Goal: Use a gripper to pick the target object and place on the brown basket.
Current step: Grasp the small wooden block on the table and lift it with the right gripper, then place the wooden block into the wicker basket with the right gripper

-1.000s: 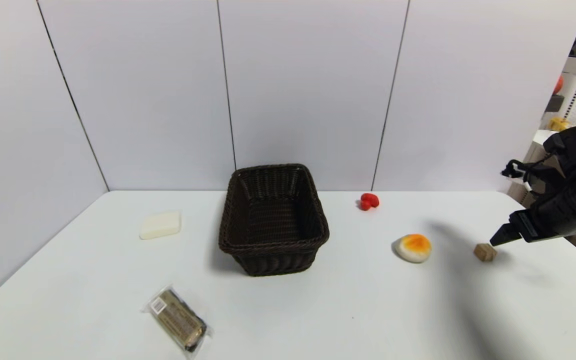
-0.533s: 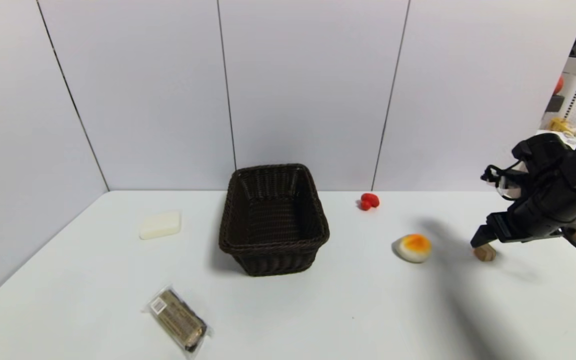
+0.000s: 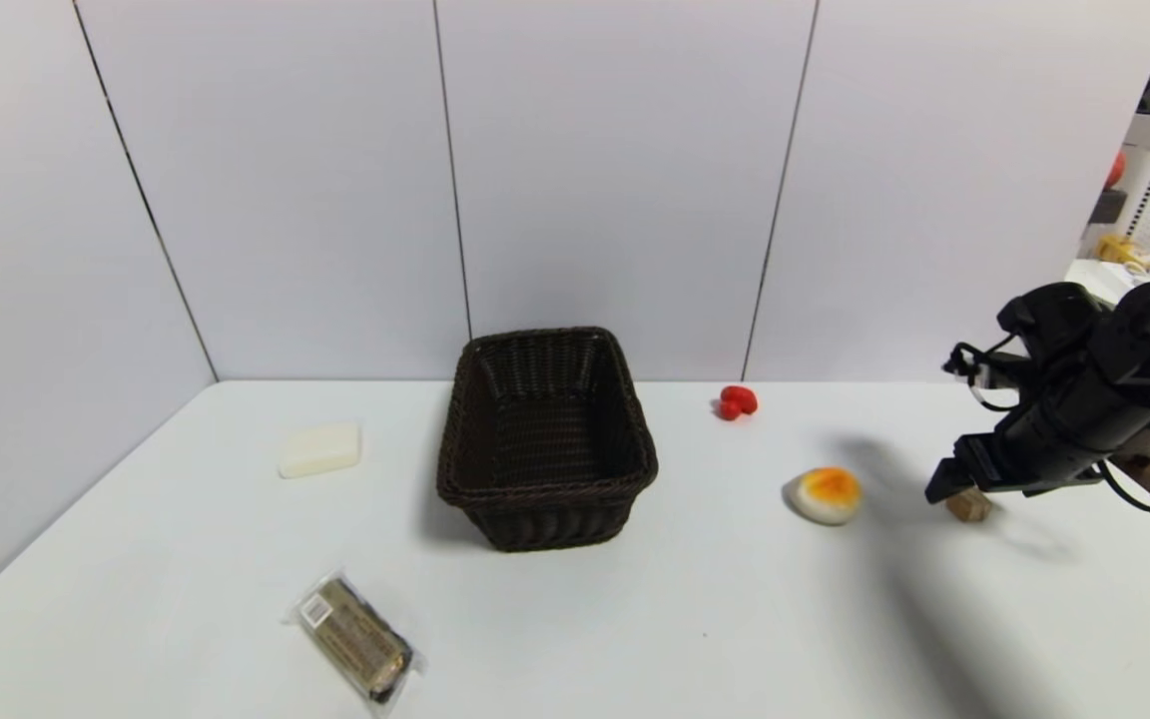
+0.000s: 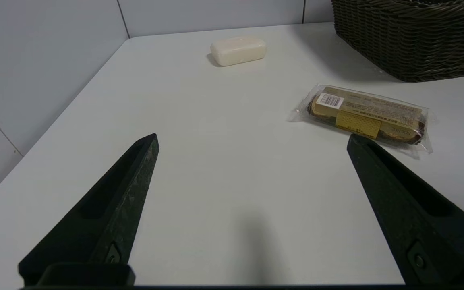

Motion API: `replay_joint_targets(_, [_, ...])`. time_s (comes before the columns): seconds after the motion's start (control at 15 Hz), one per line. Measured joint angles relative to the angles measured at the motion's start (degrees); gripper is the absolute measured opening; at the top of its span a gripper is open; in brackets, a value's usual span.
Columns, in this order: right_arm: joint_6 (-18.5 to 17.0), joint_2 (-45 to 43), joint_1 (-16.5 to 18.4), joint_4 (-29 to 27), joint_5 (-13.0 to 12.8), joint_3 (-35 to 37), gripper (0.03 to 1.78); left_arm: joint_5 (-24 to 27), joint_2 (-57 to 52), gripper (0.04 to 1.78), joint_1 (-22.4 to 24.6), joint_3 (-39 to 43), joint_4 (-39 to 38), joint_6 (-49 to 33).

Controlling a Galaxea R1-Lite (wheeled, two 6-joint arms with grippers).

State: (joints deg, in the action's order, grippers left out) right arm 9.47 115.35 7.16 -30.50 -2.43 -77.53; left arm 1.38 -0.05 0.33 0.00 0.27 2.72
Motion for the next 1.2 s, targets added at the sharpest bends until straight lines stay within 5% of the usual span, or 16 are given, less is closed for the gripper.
replay_joint_targets(0.47, [-0.16, 2.23, -0.60, -0.04, 0.04, -0.13, 0.76, 0.02, 0.00, 1.69, 0.00, 0.00, -0.02, 0.00])
replay_joint_targets(0.53, [-0.18, 2.43, -0.62, -0.01, 0.04, -0.15, 0.33, 0.00, 0.00, 1.69, 0.00, 0.00, 0.00, 0.00])
replay_joint_targets(0.93, [0.48, 1.66, -0.72, 0.00, 0.43, -2.65, 0.37, 0.02, 0.00, 1.69, 0.00, 0.00, -0.02, -0.02])
replay_joint_targets(1.2, [0.09, -2.01, -6.72, 0.35, 1.41, -9.84, 0.37, 0.02, 0.00, 1.69, -0.02, 0.00, 0.00, 0.00])
